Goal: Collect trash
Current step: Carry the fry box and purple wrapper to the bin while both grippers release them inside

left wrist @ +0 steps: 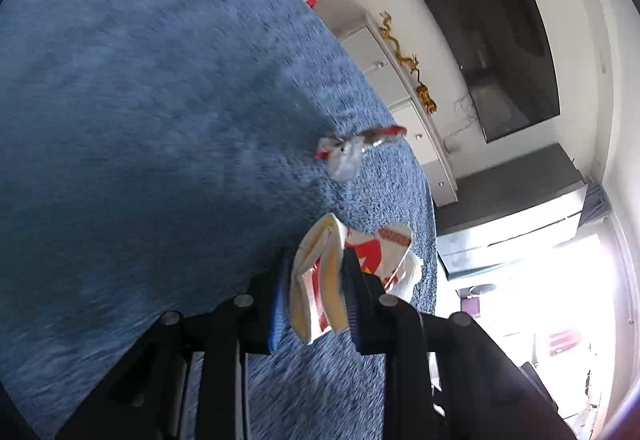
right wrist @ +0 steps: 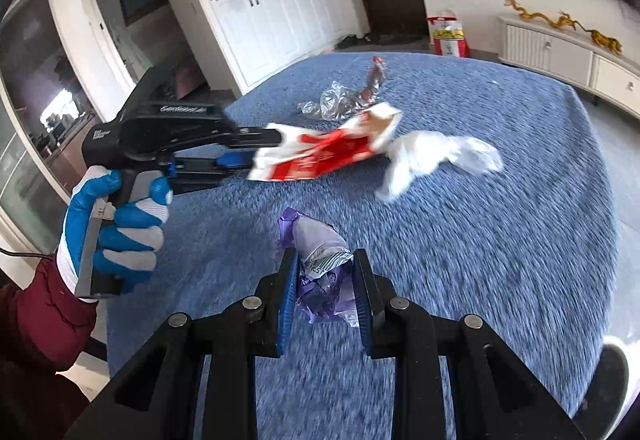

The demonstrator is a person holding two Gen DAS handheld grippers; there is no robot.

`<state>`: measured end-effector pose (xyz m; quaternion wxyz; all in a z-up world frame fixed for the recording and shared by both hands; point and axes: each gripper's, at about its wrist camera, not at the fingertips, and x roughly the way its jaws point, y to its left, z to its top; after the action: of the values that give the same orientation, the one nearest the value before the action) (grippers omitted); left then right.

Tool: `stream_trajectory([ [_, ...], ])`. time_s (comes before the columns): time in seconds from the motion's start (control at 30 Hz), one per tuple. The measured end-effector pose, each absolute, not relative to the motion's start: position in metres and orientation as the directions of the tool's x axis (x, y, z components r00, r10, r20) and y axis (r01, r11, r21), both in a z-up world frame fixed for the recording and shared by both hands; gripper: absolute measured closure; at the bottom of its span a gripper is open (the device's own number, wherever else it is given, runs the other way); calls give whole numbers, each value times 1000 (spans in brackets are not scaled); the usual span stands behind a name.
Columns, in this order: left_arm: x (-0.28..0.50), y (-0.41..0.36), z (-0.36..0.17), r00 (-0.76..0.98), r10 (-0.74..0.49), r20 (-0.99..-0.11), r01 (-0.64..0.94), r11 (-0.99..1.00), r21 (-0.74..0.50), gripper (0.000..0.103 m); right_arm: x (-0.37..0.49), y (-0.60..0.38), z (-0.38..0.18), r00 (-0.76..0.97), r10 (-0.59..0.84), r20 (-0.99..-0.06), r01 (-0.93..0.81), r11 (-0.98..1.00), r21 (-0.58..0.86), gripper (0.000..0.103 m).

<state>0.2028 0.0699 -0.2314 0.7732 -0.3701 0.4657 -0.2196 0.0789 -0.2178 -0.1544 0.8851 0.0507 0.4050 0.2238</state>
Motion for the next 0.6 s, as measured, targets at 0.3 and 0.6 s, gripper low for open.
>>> stream_trajectory([
  [0.3, 154, 115, -207, 532, -645, -549, 10, 652, -758, 80, 40, -233, -132, 640, 415, -647, -304, 910, 283, 77],
  [0.6, 124, 106, -171, 549, -660, -513, 83, 654, -752, 81, -1, -260, -112, 721, 376, -582, -258, 925, 278, 77],
])
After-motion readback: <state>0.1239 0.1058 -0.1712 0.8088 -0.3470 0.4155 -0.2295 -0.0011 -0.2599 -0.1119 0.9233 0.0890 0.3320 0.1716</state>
